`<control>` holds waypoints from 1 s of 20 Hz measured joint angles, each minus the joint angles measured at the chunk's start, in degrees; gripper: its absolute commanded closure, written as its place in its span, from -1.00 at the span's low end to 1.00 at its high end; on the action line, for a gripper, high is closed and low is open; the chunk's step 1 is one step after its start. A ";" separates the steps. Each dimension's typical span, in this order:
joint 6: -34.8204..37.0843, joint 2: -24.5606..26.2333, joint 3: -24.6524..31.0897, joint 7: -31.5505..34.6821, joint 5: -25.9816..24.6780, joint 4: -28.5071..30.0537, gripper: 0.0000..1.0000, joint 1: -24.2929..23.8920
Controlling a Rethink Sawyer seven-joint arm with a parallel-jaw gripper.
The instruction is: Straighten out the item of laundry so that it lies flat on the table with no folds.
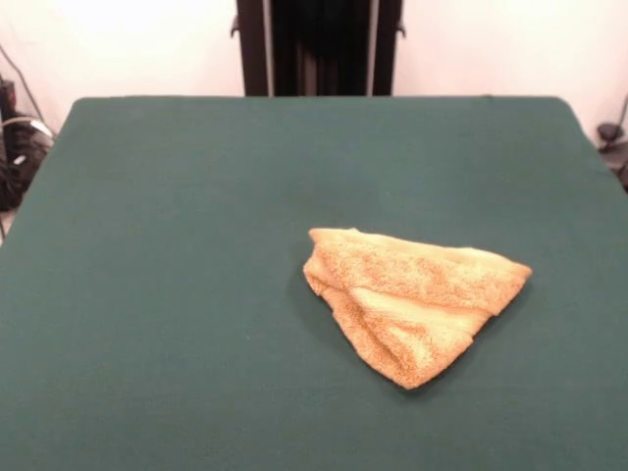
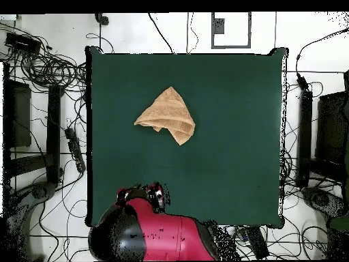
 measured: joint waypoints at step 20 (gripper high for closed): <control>-2.60 22.27 5.51 0.00 -1.74 -21.37 -1.00 -14.50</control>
